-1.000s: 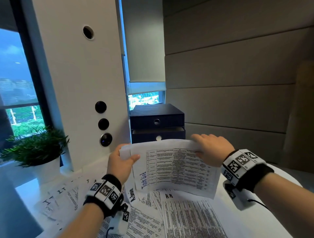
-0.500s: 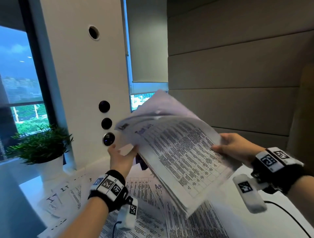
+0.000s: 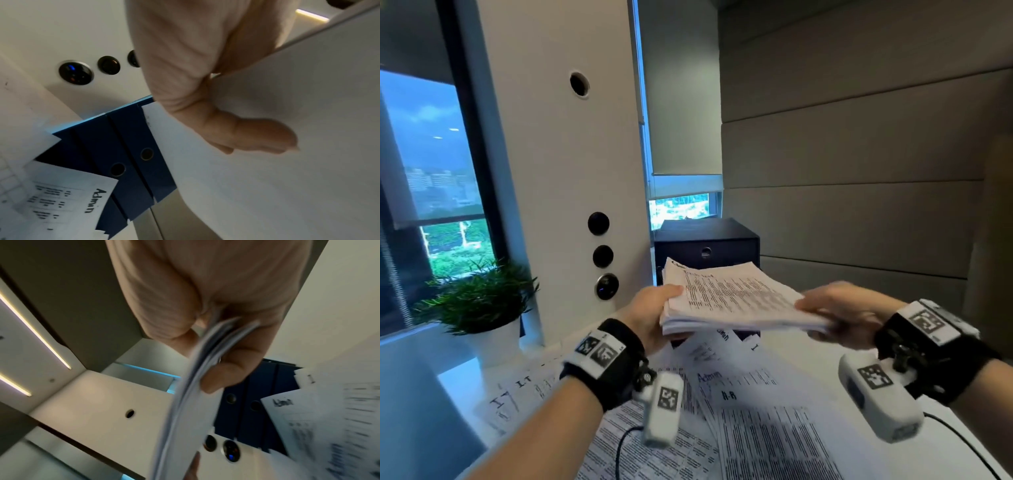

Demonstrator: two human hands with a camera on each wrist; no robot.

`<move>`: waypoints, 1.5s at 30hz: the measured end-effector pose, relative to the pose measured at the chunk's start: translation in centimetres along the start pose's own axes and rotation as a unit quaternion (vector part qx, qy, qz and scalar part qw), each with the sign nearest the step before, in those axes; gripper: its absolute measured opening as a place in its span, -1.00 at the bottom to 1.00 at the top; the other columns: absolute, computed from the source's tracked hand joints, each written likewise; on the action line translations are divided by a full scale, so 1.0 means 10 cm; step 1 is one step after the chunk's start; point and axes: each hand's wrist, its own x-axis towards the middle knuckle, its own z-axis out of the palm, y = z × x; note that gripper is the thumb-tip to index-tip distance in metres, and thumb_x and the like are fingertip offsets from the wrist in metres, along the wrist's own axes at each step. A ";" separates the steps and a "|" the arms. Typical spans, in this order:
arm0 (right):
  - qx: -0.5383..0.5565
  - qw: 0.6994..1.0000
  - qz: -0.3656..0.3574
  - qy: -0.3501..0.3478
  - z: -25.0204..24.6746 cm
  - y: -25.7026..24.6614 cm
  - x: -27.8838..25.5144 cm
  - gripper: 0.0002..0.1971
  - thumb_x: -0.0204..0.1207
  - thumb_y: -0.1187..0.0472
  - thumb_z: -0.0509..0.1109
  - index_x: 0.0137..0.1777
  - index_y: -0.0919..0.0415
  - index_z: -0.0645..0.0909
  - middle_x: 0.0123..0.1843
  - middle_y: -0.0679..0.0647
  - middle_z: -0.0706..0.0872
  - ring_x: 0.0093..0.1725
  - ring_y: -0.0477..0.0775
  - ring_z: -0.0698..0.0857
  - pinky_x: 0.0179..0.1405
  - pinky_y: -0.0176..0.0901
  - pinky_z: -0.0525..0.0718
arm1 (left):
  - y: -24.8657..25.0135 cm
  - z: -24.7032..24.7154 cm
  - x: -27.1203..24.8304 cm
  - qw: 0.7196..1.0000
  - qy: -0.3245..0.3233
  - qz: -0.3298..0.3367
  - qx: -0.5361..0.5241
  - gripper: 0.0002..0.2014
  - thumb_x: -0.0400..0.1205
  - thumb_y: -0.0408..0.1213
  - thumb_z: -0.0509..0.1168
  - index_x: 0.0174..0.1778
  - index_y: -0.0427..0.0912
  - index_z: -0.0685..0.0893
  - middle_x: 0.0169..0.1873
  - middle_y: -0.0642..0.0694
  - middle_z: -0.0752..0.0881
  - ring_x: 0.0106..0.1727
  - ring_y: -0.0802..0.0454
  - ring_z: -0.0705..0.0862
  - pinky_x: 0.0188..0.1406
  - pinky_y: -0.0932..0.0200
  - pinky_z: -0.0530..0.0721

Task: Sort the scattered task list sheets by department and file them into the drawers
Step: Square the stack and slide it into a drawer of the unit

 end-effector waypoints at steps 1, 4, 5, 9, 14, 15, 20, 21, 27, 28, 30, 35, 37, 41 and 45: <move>0.039 0.999 -0.020 -0.012 -0.01 -0.08 -0.05 -0.90 0.60 0.45 0.25 -0.14 0.40 0.55 -0.46 0.20 0.70 -0.59 -0.01 0.66 -0.68 -0.30 0.62 | 0.08 -0.02 0.00 1.000 0.010 -0.005 -0.015 -0.76 0.72 -0.29 0.08 -0.01 -0.35 0.61 -0.41 -0.20 0.79 -0.53 0.00 0.74 -0.64 0.27 0.64; 0.139 0.989 -0.050 -0.031 -0.04 -0.36 -0.16 -0.90 0.63 0.41 0.21 -0.04 0.40 0.54 -0.45 0.20 0.70 -0.60 -0.02 0.66 -0.66 -0.33 0.64 | 0.30 -0.01 0.02 0.998 0.014 -0.007 -0.061 -0.80 0.68 -0.36 0.10 -0.04 -0.40 0.57 -0.49 -0.22 0.66 -0.63 0.02 0.66 -0.68 0.31 0.61; 0.153 0.986 -0.055 -0.035 -0.05 -0.43 -0.18 -0.90 0.62 0.39 0.22 0.04 0.38 0.55 -0.41 0.19 0.70 -0.58 -0.03 0.66 -0.65 -0.34 0.64 | 0.37 0.00 0.03 0.997 0.010 -0.003 -0.072 -0.79 0.68 -0.38 0.09 -0.02 -0.41 0.60 -0.46 -0.23 0.65 -0.63 0.03 0.66 -0.69 0.32 0.60; 0.205 0.971 -0.105 -0.056 -0.03 -0.69 -0.16 -0.75 0.59 0.34 0.20 0.23 0.38 0.55 -0.15 0.22 0.67 -0.51 -0.05 0.69 -0.58 -0.36 0.68 | 0.64 0.02 0.20 0.988 0.011 0.018 -0.152 -0.71 0.72 -0.38 0.01 -0.05 -0.42 0.63 -0.42 -0.34 0.71 -0.60 -0.06 0.71 -0.74 0.28 0.61; 0.228 0.965 -0.113 -0.055 0.03 -0.88 0.07 -0.67 0.60 0.17 0.27 0.27 0.35 0.54 -0.08 0.25 0.64 -0.40 0.06 0.70 -0.49 -0.22 0.74 | 0.78 -0.01 0.50 0.985 0.039 0.014 -0.170 -0.74 0.71 -0.28 0.11 -0.05 -0.37 0.64 -0.42 -0.35 0.73 -0.46 -0.15 0.76 -0.72 0.20 0.66; 0.220 0.968 -0.107 -0.051 0.04 -0.89 0.14 -0.66 0.59 0.15 0.27 0.27 0.33 0.54 -0.05 0.26 0.63 -0.38 0.08 0.69 -0.47 -0.21 0.74 | 0.78 -0.03 0.56 0.984 0.040 0.011 -0.171 -0.75 0.71 -0.26 0.12 -0.02 -0.36 0.62 -0.42 -0.35 0.73 -0.47 -0.16 0.76 -0.72 0.19 0.66; 0.199 0.975 -0.095 -0.029 0.17 -0.89 0.55 -0.74 0.60 0.17 0.28 0.18 0.32 0.59 -0.02 0.25 0.61 -0.30 0.15 0.66 -0.49 -0.18 0.72 | 0.73 -0.18 0.92 0.981 0.082 0.016 -0.175 -0.79 0.70 -0.28 0.18 -0.06 -0.37 0.59 -0.48 -0.34 0.72 -0.56 -0.18 0.73 -0.72 0.13 0.68; 0.192 0.977 -0.092 -0.025 0.20 -0.89 0.63 -0.78 0.60 0.17 0.28 0.13 0.30 0.59 -0.03 0.24 0.61 -0.28 0.16 0.66 -0.50 -0.18 0.71 | 0.72 -0.21 0.99 0.979 0.093 0.020 -0.178 -0.79 0.70 -0.30 0.18 -0.10 -0.39 0.59 -0.49 -0.33 0.72 -0.57 -0.18 0.72 -0.72 0.12 0.68; 0.080 0.993 -0.063 0.051 0.40 -0.71 1.20 -0.87 0.64 0.23 0.28 0.03 0.32 0.53 -0.17 0.21 0.55 -0.35 0.16 0.64 -0.49 -0.10 0.73 | 0.50 -0.37 1.36 0.977 0.195 0.052 -0.076 -0.74 0.72 -0.39 0.09 -0.09 -0.35 0.69 -0.36 -0.28 0.69 -0.44 -0.17 0.69 -0.64 0.10 0.70; 0.046 0.995 -0.058 0.067 0.41 -0.64 1.28 -0.84 0.64 0.21 0.30 0.05 0.33 0.53 -0.18 0.20 0.55 -0.35 0.18 0.64 -0.45 -0.05 0.74 | 0.44 -0.41 1.40 0.974 0.218 0.048 -0.041 -0.82 0.72 -0.35 0.11 0.02 -0.33 0.61 -0.25 -0.28 0.64 -0.34 -0.18 0.67 -0.51 0.03 0.74; -0.070 0.988 -0.102 0.095 0.38 -0.50 1.45 -0.78 0.62 0.13 0.33 0.15 0.27 0.56 -0.09 0.16 0.62 -0.21 0.18 0.69 -0.24 0.00 0.74 | 0.33 -0.52 1.46 0.971 0.237 0.027 0.008 -0.79 0.69 -0.22 0.21 0.14 -0.27 0.51 -0.06 -0.25 0.59 -0.16 -0.25 0.69 -0.20 -0.14 0.75; -0.492 0.814 -0.286 0.121 0.23 -0.21 1.82 -0.73 0.55 -0.01 0.37 0.19 0.00 0.71 0.18 -0.08 0.67 0.21 0.01 0.64 0.18 -0.12 0.56 | 0.15 -0.82 1.55 0.892 0.220 0.111 0.379 -0.26 0.49 -0.02 0.48 0.53 -0.13 0.34 0.49 -0.14 0.42 0.44 -0.11 0.47 0.40 -0.07 0.51; -0.509 0.785 -0.306 0.178 0.25 -0.18 1.93 -0.62 0.49 -0.05 0.42 0.31 -0.09 0.61 0.38 -0.05 0.53 0.38 0.11 0.51 0.32 0.09 0.51 | 0.13 -0.85 1.62 0.853 0.207 0.153 0.455 -0.02 0.40 -0.08 0.56 0.64 -0.09 0.12 0.59 -0.10 0.26 0.57 -0.07 0.31 0.52 -0.01 0.34; -0.562 0.744 -0.296 0.207 0.26 -0.36 2.12 0.03 0.26 -0.18 0.57 0.64 -0.13 0.04 0.67 -0.06 0.05 0.62 0.15 0.13 0.56 0.20 0.23 | 0.20 -0.84 1.86 0.730 0.205 0.210 0.618 0.25 0.25 0.03 0.63 0.65 0.10 -0.15 0.66 -0.06 0.01 0.62 -0.15 0.17 0.55 -0.17 0.30; -0.631 0.710 -0.260 0.172 0.29 -0.51 2.34 0.18 0.17 -0.20 0.63 0.67 -0.14 -0.07 0.69 -0.11 0.04 0.66 0.16 0.06 0.56 0.22 0.21 | 0.23 -0.80 2.08 0.631 0.194 0.181 0.729 0.25 0.22 0.16 0.59 0.63 0.16 -0.18 0.66 -0.01 -0.05 0.64 -0.14 0.08 0.51 -0.36 0.23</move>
